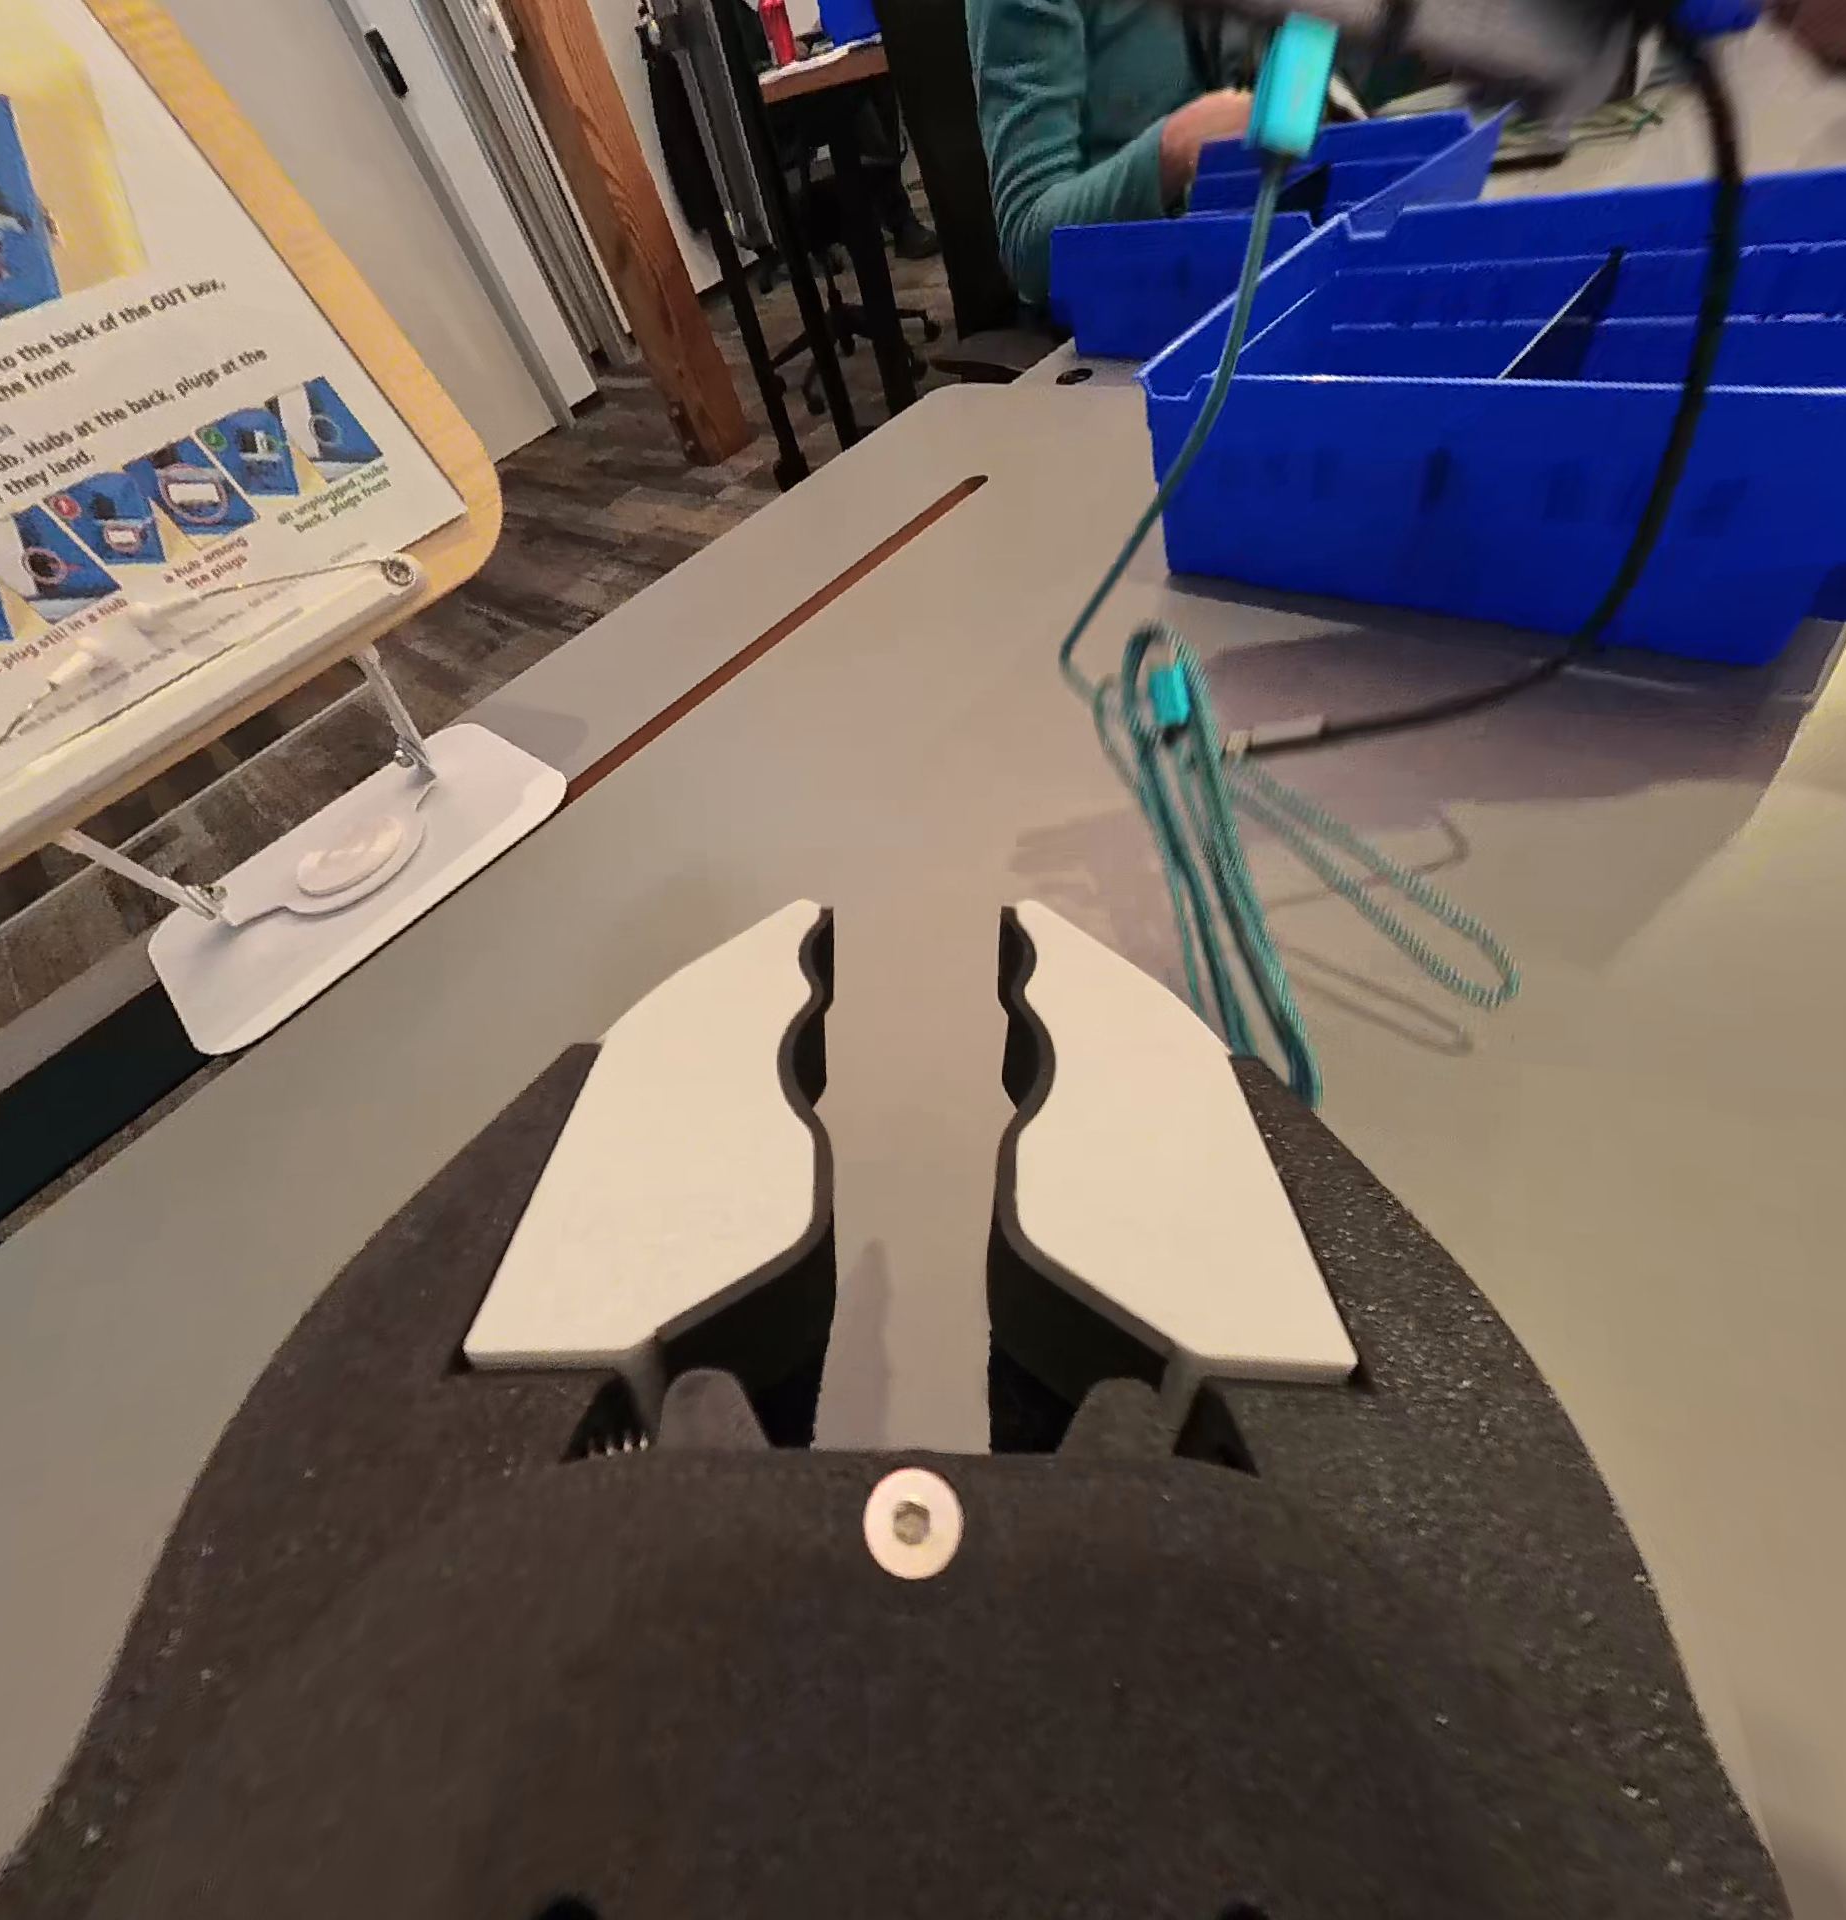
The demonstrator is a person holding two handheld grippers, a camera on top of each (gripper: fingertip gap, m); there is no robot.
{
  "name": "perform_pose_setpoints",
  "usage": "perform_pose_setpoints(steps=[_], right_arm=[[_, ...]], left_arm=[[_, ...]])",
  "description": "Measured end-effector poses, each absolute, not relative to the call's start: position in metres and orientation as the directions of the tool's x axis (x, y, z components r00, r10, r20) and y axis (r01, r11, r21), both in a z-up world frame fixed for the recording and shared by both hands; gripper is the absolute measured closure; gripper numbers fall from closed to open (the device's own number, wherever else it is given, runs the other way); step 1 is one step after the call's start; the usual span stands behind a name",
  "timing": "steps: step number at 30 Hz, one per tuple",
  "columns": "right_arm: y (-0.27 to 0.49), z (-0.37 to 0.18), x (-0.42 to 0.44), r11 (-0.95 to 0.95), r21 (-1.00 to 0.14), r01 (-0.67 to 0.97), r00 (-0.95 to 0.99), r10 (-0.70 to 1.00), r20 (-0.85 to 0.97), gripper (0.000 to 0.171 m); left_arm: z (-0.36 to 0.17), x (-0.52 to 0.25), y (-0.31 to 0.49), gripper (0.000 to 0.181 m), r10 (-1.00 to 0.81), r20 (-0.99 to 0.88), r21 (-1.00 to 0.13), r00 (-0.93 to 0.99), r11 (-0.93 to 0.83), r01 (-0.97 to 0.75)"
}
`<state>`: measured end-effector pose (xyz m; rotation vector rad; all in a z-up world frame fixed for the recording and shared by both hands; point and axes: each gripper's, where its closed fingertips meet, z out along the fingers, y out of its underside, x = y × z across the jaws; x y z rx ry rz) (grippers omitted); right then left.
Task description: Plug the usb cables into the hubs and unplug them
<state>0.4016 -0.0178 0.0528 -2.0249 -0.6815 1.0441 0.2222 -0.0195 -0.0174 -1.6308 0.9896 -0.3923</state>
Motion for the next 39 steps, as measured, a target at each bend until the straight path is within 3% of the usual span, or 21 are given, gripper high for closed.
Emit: perform_pose_setpoints(steps=[17, 23, 31, 39], right_arm=[[-0.008, 0.256, 0.573, -0.414, -0.892, 0.183, 0.784, 0.609, -0.122, 0.160], [0.001, 0.231, 0.606, -0.410, -0.859, 0.306, 0.753, 0.656, -0.045, 0.160], [0.020, 0.208, 0.624, -0.359, -0.886, 0.295, 0.676, 0.733, -0.072, 0.160], [0.033, 0.149, 0.638, -0.391, -0.807, 0.443, 0.594, 0.802, -0.062, 0.160]], left_arm=[[-0.016, 0.237, -0.020, 0.153, -0.771, -0.245, -0.909, 0.588, -0.029, -0.416], [-0.015, 0.241, -0.021, 0.153, -0.757, -0.278, -0.896, 0.591, -0.018, -0.445], [-0.009, 0.235, -0.016, 0.154, -0.724, -0.302, -0.884, 0.621, -0.031, -0.466], [-0.002, 0.238, -0.015, 0.154, -0.709, -0.300, -0.892, 0.639, -0.029, -0.451]])
